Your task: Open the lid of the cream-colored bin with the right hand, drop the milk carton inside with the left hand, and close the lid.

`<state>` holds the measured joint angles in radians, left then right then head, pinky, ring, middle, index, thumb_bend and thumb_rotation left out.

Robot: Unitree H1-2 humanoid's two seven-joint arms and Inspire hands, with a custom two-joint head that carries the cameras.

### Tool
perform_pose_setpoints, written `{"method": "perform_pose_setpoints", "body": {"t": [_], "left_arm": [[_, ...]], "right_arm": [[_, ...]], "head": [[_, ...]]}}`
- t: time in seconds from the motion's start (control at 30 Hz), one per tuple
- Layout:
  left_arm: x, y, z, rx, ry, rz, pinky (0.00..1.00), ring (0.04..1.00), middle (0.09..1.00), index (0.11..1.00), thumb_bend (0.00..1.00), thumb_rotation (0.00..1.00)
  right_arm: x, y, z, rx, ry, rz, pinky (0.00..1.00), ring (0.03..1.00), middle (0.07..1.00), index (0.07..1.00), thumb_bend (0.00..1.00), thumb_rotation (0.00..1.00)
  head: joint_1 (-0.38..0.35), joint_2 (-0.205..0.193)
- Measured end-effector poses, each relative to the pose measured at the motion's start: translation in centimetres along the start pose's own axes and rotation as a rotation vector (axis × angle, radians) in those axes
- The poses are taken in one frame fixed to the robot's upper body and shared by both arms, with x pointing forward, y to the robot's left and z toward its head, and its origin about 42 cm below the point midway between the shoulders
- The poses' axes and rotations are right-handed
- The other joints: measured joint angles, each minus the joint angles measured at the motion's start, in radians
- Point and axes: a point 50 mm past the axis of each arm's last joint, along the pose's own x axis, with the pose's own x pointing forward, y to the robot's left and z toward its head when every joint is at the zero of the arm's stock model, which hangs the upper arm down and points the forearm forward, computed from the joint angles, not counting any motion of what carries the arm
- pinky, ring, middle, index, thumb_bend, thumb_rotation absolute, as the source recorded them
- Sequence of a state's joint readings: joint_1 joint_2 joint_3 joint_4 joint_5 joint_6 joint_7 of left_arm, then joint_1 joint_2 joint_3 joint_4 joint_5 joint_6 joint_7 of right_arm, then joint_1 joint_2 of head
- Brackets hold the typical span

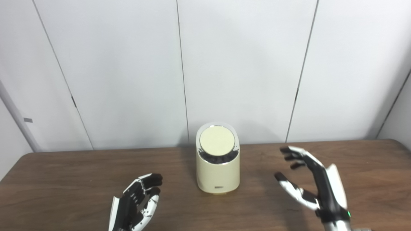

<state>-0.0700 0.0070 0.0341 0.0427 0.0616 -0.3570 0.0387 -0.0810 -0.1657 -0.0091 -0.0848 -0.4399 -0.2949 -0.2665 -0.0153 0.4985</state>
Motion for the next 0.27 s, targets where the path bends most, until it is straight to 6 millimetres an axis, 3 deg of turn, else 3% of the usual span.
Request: {"method": "perform_pose_setpoints", "body": {"t": [0.07,0.27], "left_arm": [[-0.1,0.1,0.0,0.001,0.000,0.002,0.63,0.699,0.705,0.694,0.20,0.23],[-0.4,0.4,0.1,0.026,0.005,0.018,0.63,0.693,0.697,0.684,0.20,0.26]], "right_arm": [[-0.8,0.0,-0.3,0.032,0.016,-0.005,0.54,0.663,0.690,0.676,0.27,0.51],[-2.8,0.4,-0.9,0.150,0.078,-0.072,0.55,0.652,0.685,0.673,0.27,0.44]], "head": [[0.005,0.003],[0.008,0.011]]}}
